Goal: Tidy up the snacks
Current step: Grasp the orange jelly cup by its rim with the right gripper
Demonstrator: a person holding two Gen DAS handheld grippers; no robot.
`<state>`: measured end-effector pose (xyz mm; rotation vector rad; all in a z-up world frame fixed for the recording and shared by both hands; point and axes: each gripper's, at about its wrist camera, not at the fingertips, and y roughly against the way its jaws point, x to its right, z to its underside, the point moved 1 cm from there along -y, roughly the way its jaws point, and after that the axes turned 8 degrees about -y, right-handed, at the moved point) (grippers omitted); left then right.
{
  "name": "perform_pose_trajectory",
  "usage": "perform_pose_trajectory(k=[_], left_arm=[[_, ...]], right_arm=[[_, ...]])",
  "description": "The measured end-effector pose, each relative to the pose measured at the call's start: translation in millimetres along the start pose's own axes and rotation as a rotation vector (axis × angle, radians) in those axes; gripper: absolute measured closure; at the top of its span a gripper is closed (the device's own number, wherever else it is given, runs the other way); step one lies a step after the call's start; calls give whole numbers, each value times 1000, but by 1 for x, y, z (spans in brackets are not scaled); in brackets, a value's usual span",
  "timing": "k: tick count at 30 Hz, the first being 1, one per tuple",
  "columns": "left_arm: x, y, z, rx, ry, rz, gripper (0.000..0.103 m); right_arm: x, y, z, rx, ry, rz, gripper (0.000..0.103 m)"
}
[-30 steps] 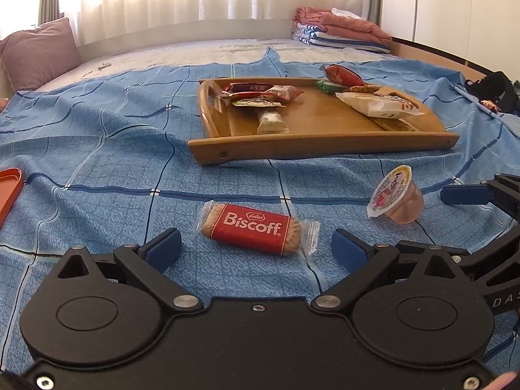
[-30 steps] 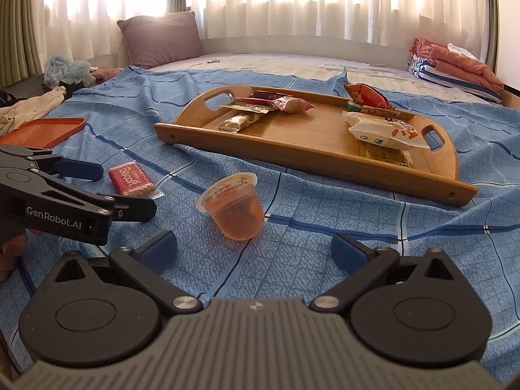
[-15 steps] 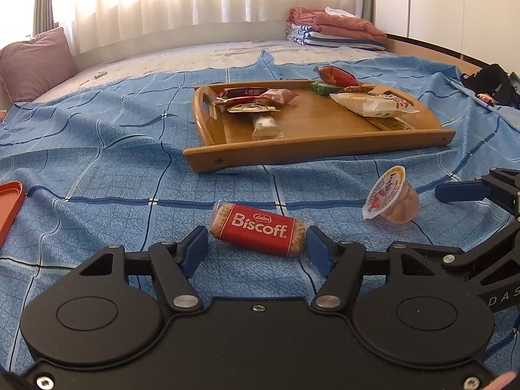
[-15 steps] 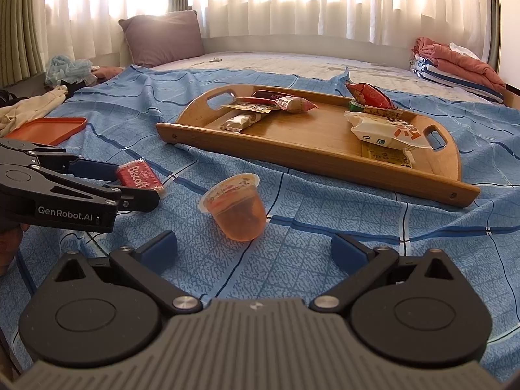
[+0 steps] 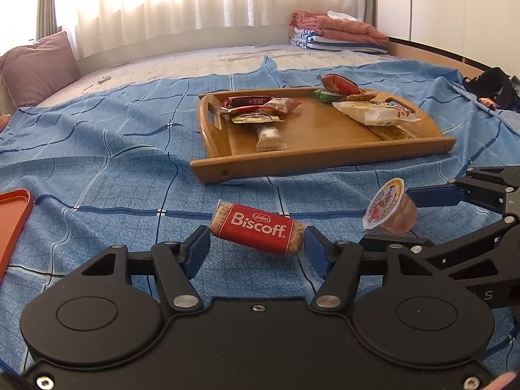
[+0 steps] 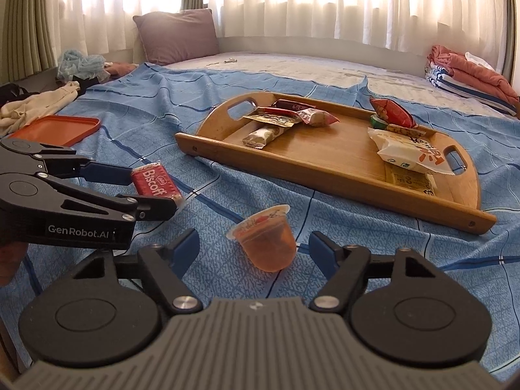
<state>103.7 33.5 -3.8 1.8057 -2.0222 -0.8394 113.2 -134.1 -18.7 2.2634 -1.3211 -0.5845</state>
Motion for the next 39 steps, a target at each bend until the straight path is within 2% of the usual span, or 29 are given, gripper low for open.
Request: perform_pose_trajectory(k=[4,6,8,12,20,25,31,34,36,39], left_arm=[[-1,2,-2,5,4,-5,42],[-1,2,-3,3,5,-9,42],[0,2,-4,1,2,-11,42],[1,2,-6,1,2,-14,42],[-1,6,-14,13,17,-16,42],[-2,8,-19,23,25,-13,42],[0,9,-19,24,23,-14,42],[0,9,-19,21,23,-16,42],[0,9,-18,20,22,-16,42],[1,8,-19,19,24,-15,42]], right_arm=[[-2,1,0,-1,5,17,35],[0,0,-1,-7,-13,26,48],[3,-1,-2,-15,-38,26,52],[6,1,-3,-12,-66,32,52],[11,13,-15,47,-97,76,52],[19,20,-21,72,-120,93,57],[18,18,-13,37,-74,81,58],[13,12,-9,16,-37,67,55],[9,7,-8,6,-11,60,46],[3,-2,-8,-11,24,63,46]])
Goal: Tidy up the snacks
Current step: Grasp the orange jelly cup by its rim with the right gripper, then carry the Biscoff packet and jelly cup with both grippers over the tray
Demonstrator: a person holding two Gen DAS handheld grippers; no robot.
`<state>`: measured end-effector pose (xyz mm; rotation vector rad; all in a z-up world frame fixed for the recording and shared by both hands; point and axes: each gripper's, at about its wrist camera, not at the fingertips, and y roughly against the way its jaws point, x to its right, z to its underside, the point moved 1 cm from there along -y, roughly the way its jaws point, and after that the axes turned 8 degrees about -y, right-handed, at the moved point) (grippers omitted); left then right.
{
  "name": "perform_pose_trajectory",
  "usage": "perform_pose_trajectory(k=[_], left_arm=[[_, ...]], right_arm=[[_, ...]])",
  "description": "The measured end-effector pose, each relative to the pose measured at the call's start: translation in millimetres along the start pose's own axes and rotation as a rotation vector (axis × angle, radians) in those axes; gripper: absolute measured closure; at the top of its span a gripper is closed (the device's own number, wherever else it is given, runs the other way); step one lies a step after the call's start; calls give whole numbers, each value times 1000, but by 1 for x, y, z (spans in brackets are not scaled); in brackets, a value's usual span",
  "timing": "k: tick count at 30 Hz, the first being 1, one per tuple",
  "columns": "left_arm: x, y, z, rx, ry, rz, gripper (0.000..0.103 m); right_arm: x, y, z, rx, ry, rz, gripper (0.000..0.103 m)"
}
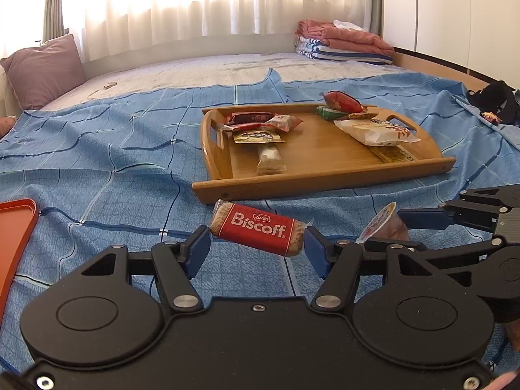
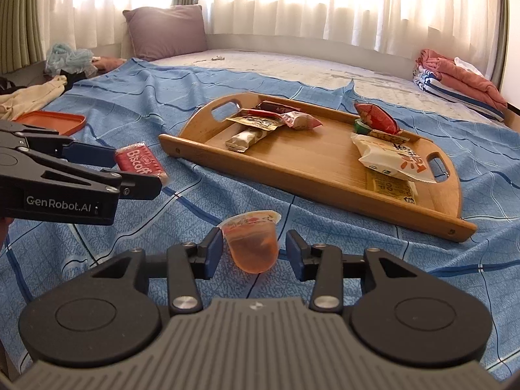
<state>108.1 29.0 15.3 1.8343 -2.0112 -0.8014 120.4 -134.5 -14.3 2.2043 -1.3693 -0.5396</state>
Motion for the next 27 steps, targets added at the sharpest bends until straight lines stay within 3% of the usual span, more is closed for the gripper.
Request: perform_pose_trajectory(k=[6,7,8,17,27], left_arm=[[0,-1,0,-2,3,3,42],[0,-2,0,-2,3,4,42],[0,-2,0,-1,3,3,42],[-1,-6,-8,12,15,10,42],[-6,-15,-39,36,63,28,42]], right_arm=[[-6,-10,-1,-18,9,20,47],[-6,-9,-1,-16,7,23,52],[-6,-8,-1,-12,2,35,63],[8,5,-13,24,-99,50,63],[36,16,-44,82,-199,82,63]])
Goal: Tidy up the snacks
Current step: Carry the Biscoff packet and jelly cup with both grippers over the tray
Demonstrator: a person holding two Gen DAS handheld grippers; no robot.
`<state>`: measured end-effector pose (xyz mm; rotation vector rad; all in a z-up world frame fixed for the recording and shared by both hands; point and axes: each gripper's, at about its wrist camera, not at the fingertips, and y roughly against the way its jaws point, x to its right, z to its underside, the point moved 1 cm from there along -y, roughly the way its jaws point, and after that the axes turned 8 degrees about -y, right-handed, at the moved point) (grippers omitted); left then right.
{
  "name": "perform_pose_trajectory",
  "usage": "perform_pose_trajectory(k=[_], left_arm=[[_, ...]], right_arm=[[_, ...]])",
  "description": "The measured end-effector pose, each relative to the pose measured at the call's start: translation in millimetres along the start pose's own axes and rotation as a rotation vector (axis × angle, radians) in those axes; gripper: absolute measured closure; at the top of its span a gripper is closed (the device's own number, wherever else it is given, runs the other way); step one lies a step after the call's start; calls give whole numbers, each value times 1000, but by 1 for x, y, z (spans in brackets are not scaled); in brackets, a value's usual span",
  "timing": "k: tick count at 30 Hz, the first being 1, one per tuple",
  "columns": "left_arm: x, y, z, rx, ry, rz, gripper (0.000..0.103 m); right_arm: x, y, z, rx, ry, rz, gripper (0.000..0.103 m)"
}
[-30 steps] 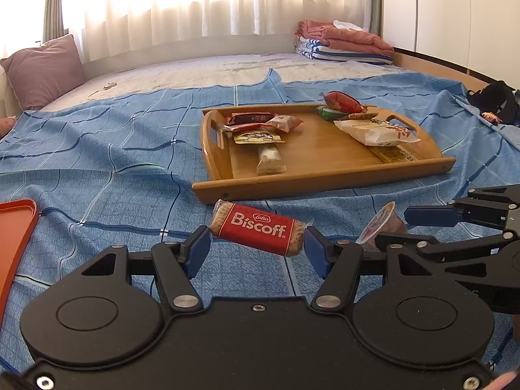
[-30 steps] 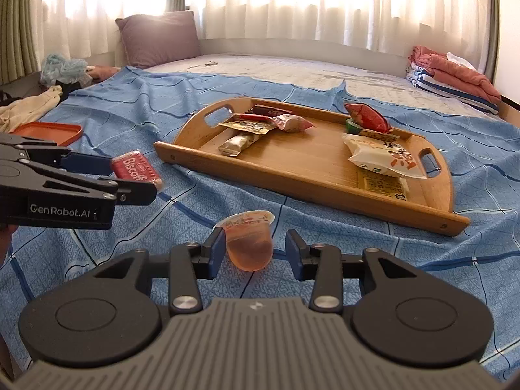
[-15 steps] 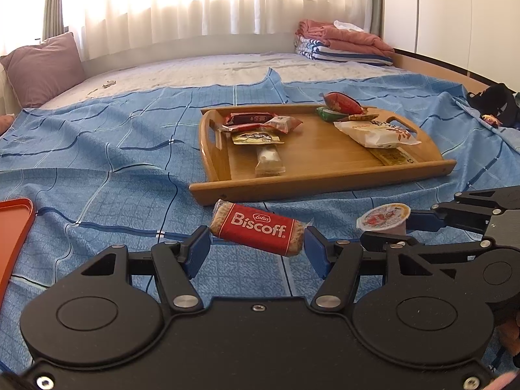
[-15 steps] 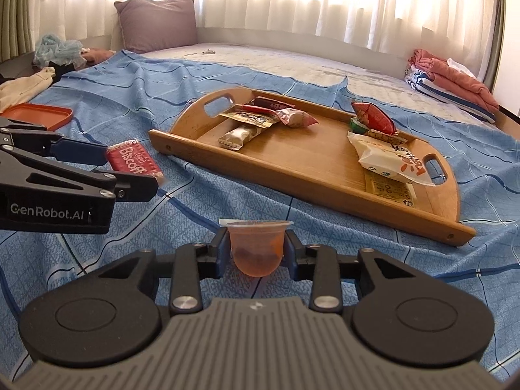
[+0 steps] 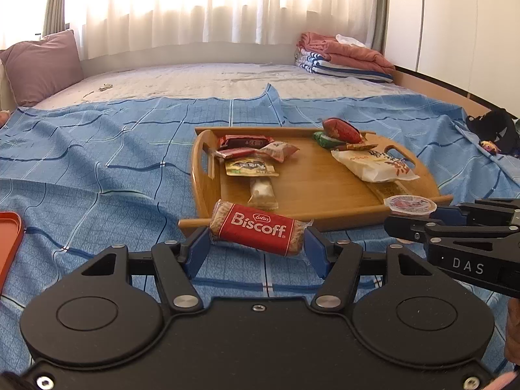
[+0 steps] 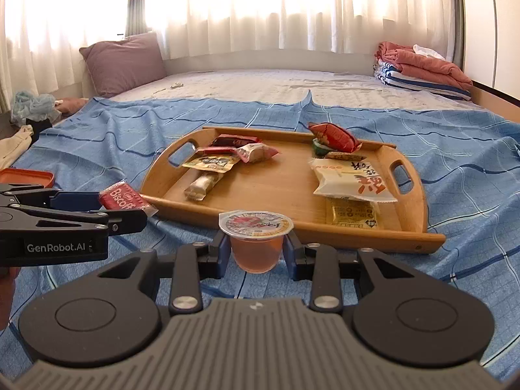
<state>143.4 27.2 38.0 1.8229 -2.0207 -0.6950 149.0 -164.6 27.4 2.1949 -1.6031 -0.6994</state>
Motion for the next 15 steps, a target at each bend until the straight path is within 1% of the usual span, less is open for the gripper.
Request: perform_pose_trajectory(k=[4,8,12,15], left_arm=[[-1,-6,-19,22,16,8,42],[-1,-19,-38,31,28,30,42],[1,-40,-49,6,42,57,42],[5,-58,-51,-32,54,78,42]], right_arm=[[15,-1,-21,22,-34,25,63],[31,-9,-43,20,-82,40,63],[39,-23,-58,-3,-102,27,63],[42,-36,-67,-34,-126,4,63]])
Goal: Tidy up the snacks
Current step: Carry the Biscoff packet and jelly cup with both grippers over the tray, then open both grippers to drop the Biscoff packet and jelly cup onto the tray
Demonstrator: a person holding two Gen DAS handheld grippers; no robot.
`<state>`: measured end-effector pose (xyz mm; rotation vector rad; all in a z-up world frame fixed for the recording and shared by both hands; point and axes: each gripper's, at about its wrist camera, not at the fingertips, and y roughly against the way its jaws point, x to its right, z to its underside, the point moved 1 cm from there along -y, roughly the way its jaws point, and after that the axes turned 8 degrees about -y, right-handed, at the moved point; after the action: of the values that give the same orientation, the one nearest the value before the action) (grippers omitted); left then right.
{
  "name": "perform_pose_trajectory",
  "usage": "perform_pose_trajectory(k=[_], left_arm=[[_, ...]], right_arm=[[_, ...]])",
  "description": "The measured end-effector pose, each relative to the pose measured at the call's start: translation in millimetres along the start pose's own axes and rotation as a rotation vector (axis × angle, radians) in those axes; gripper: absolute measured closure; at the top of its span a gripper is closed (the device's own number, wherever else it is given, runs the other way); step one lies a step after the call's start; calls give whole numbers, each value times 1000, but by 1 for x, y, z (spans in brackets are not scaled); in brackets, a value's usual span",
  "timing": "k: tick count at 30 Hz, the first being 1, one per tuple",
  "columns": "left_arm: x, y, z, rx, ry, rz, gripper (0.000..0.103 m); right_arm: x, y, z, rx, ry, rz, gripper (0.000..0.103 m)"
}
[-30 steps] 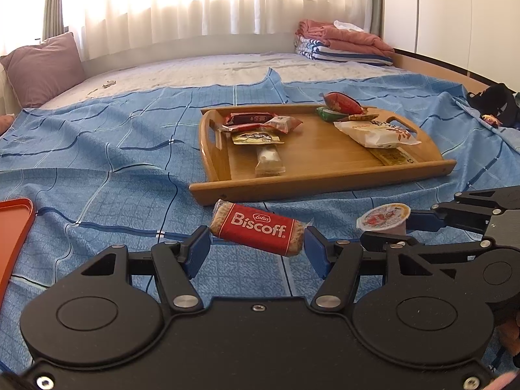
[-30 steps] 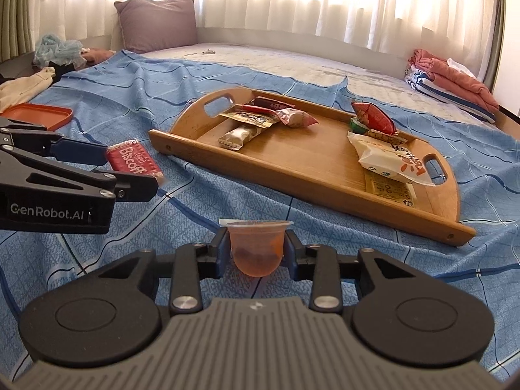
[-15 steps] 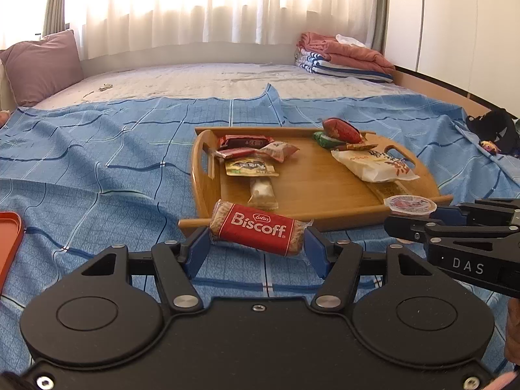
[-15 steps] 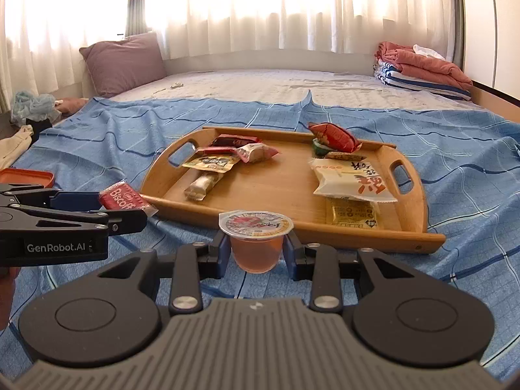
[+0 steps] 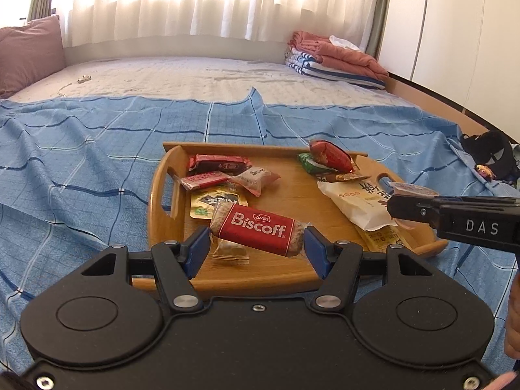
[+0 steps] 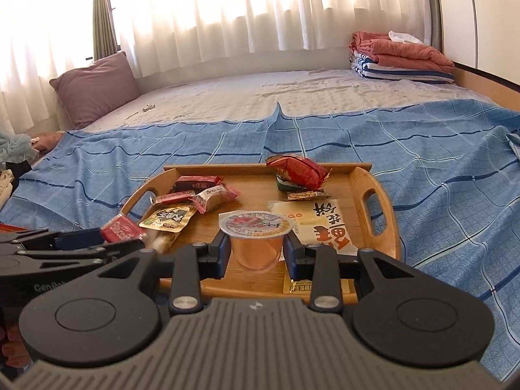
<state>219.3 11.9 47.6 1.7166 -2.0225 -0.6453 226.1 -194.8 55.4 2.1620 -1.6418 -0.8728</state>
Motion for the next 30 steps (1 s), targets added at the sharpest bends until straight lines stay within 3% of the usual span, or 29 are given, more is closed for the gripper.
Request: perform_pose_trajectory(k=[12,30], left_arm=[[12,-42,4,-48,-24,7,42],[26,-63,12,-38,-94,-4,41]], right_arm=[[0,-44,-16,-73,-33,-13,63],[-2,-82,2,-178,-34,-12,62]])
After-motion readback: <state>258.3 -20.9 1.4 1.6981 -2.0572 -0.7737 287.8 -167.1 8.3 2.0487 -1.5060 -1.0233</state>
